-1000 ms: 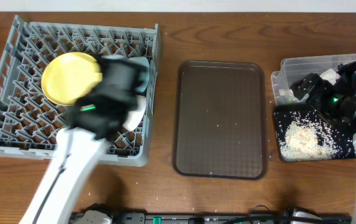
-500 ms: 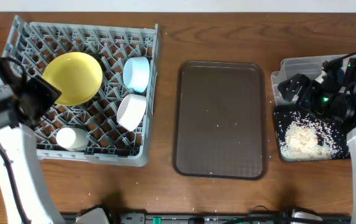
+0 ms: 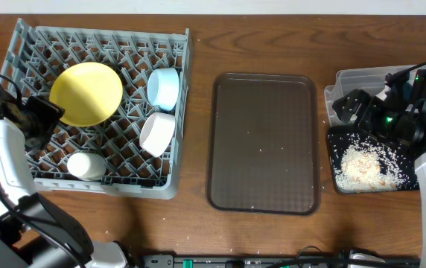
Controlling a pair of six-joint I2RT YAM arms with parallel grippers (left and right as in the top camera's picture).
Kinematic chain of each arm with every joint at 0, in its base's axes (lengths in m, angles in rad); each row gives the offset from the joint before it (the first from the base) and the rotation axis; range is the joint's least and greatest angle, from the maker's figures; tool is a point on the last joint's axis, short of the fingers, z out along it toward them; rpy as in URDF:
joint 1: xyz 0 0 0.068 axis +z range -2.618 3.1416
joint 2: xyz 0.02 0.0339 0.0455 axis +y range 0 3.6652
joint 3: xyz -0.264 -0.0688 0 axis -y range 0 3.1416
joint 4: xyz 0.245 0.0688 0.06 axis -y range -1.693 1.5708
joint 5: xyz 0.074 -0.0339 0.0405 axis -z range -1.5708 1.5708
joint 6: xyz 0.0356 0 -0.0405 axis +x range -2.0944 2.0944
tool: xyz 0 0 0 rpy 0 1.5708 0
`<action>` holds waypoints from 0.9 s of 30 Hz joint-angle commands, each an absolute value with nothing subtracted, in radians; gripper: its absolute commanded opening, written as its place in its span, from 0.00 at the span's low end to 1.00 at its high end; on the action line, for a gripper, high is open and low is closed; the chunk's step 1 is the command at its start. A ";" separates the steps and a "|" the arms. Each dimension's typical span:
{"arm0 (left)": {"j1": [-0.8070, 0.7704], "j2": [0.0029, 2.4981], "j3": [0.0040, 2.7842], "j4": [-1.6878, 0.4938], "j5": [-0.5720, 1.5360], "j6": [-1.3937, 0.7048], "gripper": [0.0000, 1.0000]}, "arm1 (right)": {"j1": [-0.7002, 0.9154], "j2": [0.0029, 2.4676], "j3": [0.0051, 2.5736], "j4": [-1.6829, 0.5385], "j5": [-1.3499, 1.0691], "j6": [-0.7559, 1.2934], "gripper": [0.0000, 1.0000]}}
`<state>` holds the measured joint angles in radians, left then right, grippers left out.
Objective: Sort waste into correct bins and load items into the dishwasher
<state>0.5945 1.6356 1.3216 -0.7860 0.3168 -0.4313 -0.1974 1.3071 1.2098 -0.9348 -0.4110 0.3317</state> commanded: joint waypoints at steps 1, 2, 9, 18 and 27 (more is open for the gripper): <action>0.597 1.682 1.324 -0.785 0.339 -0.439 0.62 | -0.187 1.308 1.215 -0.935 -0.397 0.317 0.99; 0.597 1.697 1.324 -0.782 0.350 -0.438 0.62 | -0.187 1.308 1.215 -0.935 -0.397 0.318 0.99; 0.597 1.768 1.324 -0.723 0.398 -0.375 0.53 | -0.187 1.308 1.215 -0.935 -0.397 0.336 0.99; 0.597 1.794 1.317 -0.660 0.478 -0.329 0.52 | -0.187 1.308 1.215 -0.935 -0.397 0.336 0.99; 0.597 1.813 1.302 -0.648 0.498 -0.328 0.40 | -0.187 1.308 1.215 -0.935 -0.397 0.336 0.99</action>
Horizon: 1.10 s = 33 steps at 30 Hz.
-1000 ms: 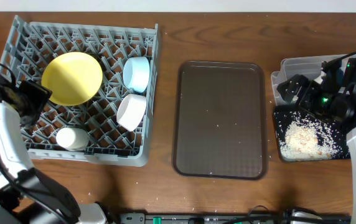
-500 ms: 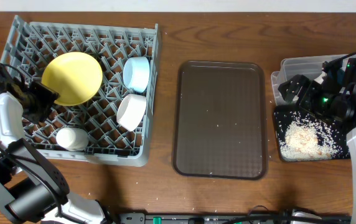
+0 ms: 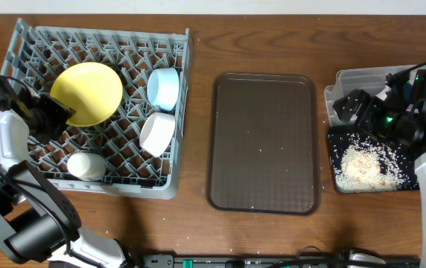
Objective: Sort waste into correct bins and load items into the dishwasher
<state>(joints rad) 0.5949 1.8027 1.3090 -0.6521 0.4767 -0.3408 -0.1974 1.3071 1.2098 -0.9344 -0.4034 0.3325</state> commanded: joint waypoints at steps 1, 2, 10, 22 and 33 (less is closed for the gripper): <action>0.597 1.813 1.302 -0.645 0.498 -0.324 0.39 | -0.187 1.308 1.215 -0.935 -0.397 0.336 0.99; 0.597 1.813 1.301 -0.643 0.498 -0.312 0.36 | -0.187 1.308 1.215 -0.934 -0.397 0.336 0.99; 0.597 1.817 1.292 -0.649 0.499 -0.211 0.08 | -0.187 1.308 1.215 -0.931 -0.396 0.336 0.99; 0.592 1.750 1.295 -0.646 0.693 -0.088 0.08 | -0.187 1.308 1.215 -0.929 -0.393 0.336 0.99; 0.436 1.493 1.295 -0.688 0.505 0.011 0.07 | -0.187 1.308 1.215 -0.920 -0.393 0.336 0.99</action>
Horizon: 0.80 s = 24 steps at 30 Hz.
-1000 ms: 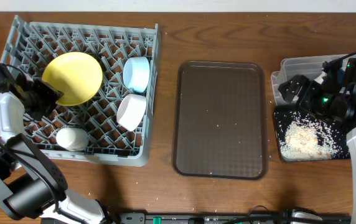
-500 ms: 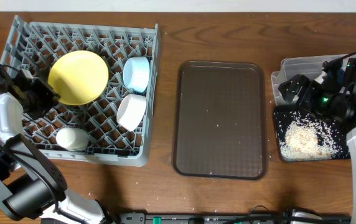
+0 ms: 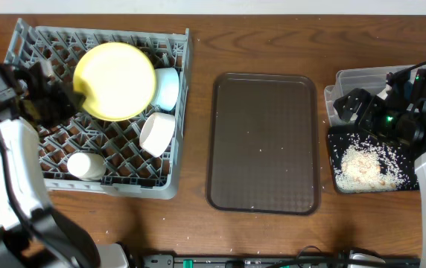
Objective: Sort waste into correct bins and load items into the dishwasher
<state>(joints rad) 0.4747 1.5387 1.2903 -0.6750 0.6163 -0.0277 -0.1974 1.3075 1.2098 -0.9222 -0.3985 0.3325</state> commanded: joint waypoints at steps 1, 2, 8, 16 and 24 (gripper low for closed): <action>0.416 1.472 1.295 -0.695 0.453 0.015 0.08 | -0.187 1.308 1.215 -0.920 -0.393 0.336 0.99; 0.398 1.455 1.295 -0.699 0.422 0.027 0.08 | -0.187 1.308 1.215 -0.920 -0.393 0.336 0.99; 0.321 1.370 1.295 -0.702 0.090 0.034 0.07 | -0.187 1.308 1.215 -0.919 -0.393 0.336 0.99; 0.238 1.365 1.294 -0.621 -0.310 0.221 0.07 | -0.187 1.308 1.215 -0.907 -0.393 0.336 0.99; 0.120 1.442 1.294 -0.576 -0.456 0.348 0.07 | -0.187 1.308 1.215 -0.909 -0.393 0.336 0.99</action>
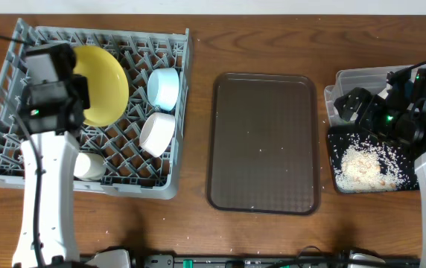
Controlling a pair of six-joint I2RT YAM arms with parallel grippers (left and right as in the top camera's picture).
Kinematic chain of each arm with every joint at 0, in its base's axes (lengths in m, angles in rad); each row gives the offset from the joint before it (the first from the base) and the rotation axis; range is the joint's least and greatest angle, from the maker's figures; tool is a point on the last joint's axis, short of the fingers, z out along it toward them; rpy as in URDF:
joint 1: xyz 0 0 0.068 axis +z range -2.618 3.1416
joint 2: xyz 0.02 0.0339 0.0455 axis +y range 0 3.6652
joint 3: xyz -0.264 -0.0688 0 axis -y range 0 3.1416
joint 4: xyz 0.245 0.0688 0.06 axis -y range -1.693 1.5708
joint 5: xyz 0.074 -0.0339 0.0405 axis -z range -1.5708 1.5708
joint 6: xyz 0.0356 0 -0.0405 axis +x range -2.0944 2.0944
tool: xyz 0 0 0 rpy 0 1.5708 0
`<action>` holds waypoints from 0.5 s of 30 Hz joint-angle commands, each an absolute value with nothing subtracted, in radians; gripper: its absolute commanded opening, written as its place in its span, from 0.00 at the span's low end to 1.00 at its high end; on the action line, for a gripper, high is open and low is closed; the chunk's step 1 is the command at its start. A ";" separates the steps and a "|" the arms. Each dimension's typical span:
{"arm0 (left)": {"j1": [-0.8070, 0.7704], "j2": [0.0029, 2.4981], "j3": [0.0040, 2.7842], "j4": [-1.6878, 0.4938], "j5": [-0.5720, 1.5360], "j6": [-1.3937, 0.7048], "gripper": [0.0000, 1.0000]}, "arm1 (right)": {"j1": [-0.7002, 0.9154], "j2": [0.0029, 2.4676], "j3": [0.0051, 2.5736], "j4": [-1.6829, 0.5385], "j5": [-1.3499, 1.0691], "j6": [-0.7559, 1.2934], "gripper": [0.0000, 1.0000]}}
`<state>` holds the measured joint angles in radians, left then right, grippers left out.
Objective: Sort waste into correct bins and load items into the dishwasher
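Observation:
A yellow plate [107, 88] stands tilted in the back left of the grey dish rack [177, 112]. My left gripper [79, 97] is at the plate's left edge and shut on it, with its fingertips mostly hidden under the wrist. The rack also holds a light blue cup [163, 88], a white bowl [157, 132] and a white cup [90, 165]. My right gripper [349, 106] hovers over the bins at the right; its dark fingers blend into the bin below.
A brown tray [265, 141] lies bare in the middle of the table, with a few crumbs on it. At the right stand a black bin [362, 167] with rice-like food waste and a clear container [362, 77] behind it.
The yellow plate has moved left and lower, from above the rack's middle back to its back left. My left arm now reaches up from the front; the right arm is still.
My left gripper first held the yellow plate by its left edge low in the rack. Then the plate was raised and further right, above the blue cup. Now it sits tilted in the rack's back left, still gripped. The right arm stayed over the bins.

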<state>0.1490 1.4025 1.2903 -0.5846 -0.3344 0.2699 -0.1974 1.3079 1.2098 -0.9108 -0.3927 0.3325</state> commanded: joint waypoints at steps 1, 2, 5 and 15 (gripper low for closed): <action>0.109 1.456 1.294 -0.571 -0.466 0.350 0.08 | -0.187 1.308 1.215 -0.909 -0.393 0.336 0.99; 0.095 1.472 1.294 -0.566 -0.465 0.360 0.07 | -0.187 1.308 1.215 -0.908 -0.393 0.336 0.99; 0.051 1.507 1.294 -0.556 -0.484 0.373 0.08 | -0.187 1.308 1.215 -0.908 -0.393 0.336 0.99; -0.170 1.532 1.294 -0.533 -0.641 0.406 0.08 | -0.187 1.308 1.215 -0.908 -0.393 0.336 0.99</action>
